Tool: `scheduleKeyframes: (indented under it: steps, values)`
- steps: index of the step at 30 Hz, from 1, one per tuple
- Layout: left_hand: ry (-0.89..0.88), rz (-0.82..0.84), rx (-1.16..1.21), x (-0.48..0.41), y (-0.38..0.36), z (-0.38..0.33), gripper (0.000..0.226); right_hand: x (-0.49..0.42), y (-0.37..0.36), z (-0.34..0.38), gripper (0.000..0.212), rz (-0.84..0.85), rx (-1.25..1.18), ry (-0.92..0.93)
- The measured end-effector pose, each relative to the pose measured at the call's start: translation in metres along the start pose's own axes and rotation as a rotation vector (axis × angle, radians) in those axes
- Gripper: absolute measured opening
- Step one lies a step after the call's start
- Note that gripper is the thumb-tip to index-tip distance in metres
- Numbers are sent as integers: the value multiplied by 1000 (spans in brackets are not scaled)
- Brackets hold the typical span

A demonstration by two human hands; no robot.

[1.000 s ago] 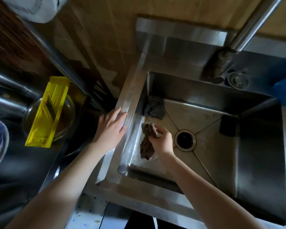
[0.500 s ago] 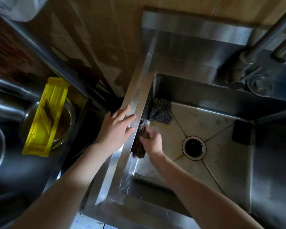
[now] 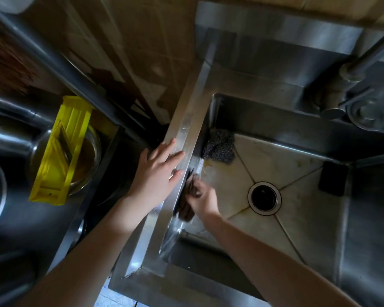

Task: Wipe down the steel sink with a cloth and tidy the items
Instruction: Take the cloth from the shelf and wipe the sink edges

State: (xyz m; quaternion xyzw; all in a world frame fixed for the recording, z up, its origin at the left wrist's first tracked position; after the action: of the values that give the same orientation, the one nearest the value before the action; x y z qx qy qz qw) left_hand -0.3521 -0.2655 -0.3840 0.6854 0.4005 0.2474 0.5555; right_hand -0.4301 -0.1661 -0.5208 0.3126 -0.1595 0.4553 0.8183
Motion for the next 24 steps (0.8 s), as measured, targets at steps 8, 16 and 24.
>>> scheduleKeyframes:
  steps: [8,16,24]
  values:
    - [19,-20,0,-1,2,-2,38,19,-17,-42,48,-14,-48,-196]
    - [44,-29,39,2,3,-3,38,-109,44,77,46,-230,-205,-16]
    - [64,-44,68,2,0,0,38,-98,18,27,36,-190,-51,-47]
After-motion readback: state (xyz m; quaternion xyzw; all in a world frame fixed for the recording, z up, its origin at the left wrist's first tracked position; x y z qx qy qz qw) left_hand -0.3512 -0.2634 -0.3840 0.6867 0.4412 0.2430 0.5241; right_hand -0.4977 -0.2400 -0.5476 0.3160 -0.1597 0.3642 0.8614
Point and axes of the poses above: each hand's wrist, its own x-axis away from the middle knuckle, its own y-axis out of the back of the hand, z = x × y, the point moved 9 cm from there along -x, towards the middle knuckle, and after that the axes turned 15 degrees about -z, right-handed, at the moved point
